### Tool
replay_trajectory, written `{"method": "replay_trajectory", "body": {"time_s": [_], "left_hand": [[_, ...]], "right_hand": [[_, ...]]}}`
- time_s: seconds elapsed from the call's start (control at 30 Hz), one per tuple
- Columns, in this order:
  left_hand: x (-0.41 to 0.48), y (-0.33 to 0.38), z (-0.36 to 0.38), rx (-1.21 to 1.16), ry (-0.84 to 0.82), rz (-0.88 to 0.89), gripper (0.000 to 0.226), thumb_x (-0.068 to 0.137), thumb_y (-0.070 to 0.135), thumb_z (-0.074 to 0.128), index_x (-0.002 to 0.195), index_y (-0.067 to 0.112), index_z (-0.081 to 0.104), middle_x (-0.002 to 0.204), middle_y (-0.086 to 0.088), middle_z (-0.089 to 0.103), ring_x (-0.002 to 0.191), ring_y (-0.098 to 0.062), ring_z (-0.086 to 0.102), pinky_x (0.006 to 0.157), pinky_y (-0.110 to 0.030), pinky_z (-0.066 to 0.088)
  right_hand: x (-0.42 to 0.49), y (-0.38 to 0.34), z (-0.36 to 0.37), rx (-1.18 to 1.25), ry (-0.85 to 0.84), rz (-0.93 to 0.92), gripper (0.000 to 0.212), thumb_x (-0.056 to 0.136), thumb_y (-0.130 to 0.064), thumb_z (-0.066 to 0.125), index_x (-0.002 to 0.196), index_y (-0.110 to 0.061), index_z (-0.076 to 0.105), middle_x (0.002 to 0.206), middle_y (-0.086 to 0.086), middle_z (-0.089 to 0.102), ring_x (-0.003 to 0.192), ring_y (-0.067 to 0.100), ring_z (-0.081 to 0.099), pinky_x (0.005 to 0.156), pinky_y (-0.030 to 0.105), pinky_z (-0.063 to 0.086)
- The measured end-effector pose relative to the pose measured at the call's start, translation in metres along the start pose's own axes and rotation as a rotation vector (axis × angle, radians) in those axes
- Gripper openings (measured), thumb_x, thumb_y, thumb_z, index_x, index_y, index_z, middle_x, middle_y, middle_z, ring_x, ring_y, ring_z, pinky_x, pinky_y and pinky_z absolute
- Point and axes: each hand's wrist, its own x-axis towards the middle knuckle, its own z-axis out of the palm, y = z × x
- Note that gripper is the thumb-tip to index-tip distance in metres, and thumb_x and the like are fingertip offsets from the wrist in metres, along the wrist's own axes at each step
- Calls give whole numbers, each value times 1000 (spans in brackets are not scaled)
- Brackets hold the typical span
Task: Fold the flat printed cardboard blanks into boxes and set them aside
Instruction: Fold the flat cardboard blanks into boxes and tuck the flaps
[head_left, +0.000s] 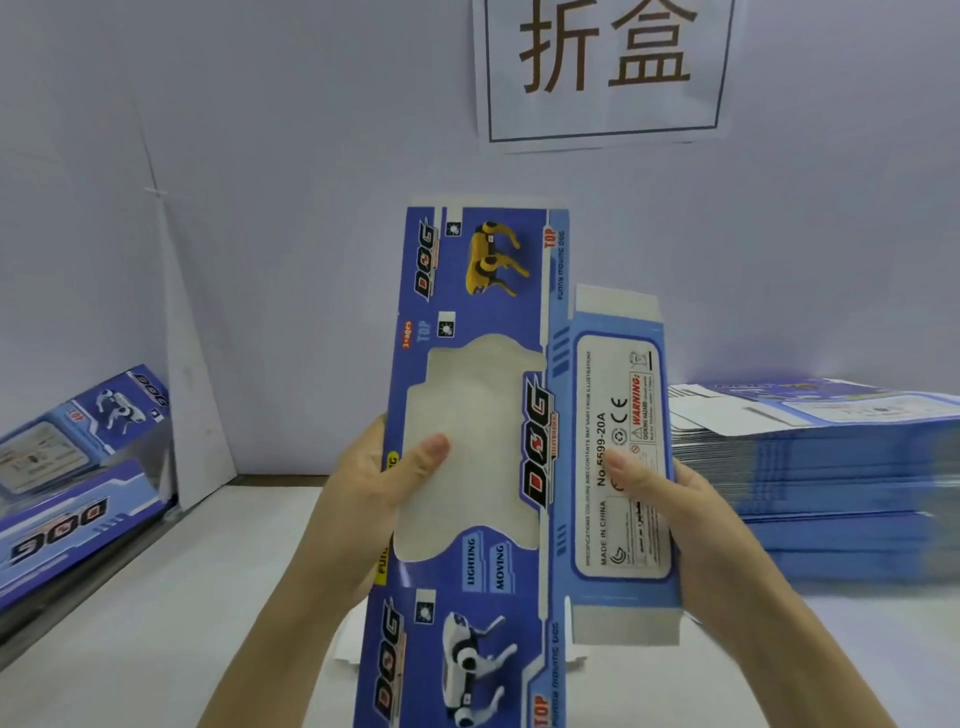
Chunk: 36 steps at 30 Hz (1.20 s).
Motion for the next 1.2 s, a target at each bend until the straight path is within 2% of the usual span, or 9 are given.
{"method": "replay_trajectory", "body": {"time_s": [0.13, 0.3, 0.4, 0.6, 0.8, 0.93, 1.03, 1.1, 1.2], "left_hand": [[0, 0, 1, -9, 27, -36, 44, 75, 37, 63, 116, 21, 55, 103, -6, 74, 90, -30, 72, 77, -46, 58], [0, 1, 3, 5, 69, -46, 46, 75, 38, 62, 117, 19, 55, 104, -7, 73, 90, -31, 72, 84, -51, 55], [1, -1, 5, -6, 59, -60, 47, 75, 38, 62, 117, 18, 54, 104, -7, 73, 91, -32, 71, 85, -53, 54], [4, -5, 9, 33, 47, -48, 42, 70, 43, 62, 107, 24, 55, 93, 0, 75, 80, -24, 74, 62, -31, 61], [5, -8, 11, 6, 50, -35, 44, 71, 43, 63, 110, 24, 54, 96, -1, 75, 83, -25, 73, 67, -36, 61], [9, -15, 16, 78, 121, -17, 48, 74, 46, 64, 116, 29, 48, 100, 4, 72, 82, -15, 73, 60, -28, 58], [4, -19, 26, 238, 158, -11, 62, 84, 39, 64, 135, 46, 30, 117, 22, 53, 86, 5, 65, 54, -11, 50], [0, -24, 33, 402, 82, 61, 70, 81, 48, 65, 138, 52, 24, 126, 27, 41, 101, 14, 53, 69, -5, 47], [-8, -21, 40, 315, -167, 93, 75, 78, 64, 63, 143, 50, 28, 125, 33, 53, 114, 11, 53, 93, -25, 46]], "right_hand": [[0, 0, 1, -12, 37, -20, 35, 66, -31, 73, 99, -17, 75, 99, 15, 75, 82, 31, 74, 56, 34, 59], [1, -1, 3, -20, 36, -20, 19, 67, -31, 72, 82, -23, 79, 96, 13, 76, 78, 27, 75, 54, 31, 58], [1, -1, 2, -18, 50, -16, 29, 66, -30, 73, 93, -17, 76, 95, 15, 76, 76, 29, 75, 52, 32, 57], [-1, -3, 0, -37, 77, -1, 28, 62, -35, 75, 87, -23, 78, 94, 11, 76, 74, 28, 75, 52, 32, 58], [-1, -6, 1, -56, 116, -16, 45, 59, -36, 76, 99, -17, 72, 92, 12, 76, 74, 28, 75, 51, 31, 57], [-3, -6, 4, -38, 132, -15, 38, 64, -33, 75, 100, -20, 72, 93, 11, 77, 76, 29, 75, 52, 33, 58], [-3, -2, 9, -75, 204, -98, 34, 69, -32, 72, 102, -23, 70, 90, 3, 77, 76, 22, 75, 53, 31, 59], [-3, 1, 17, -157, 221, -244, 26, 71, -33, 71, 96, -28, 72, 89, -5, 77, 77, 14, 74, 54, 24, 57], [-4, 5, 32, -454, 193, -526, 18, 77, -30, 71, 89, -42, 76, 87, -14, 76, 80, 4, 71, 64, 18, 55]]}}
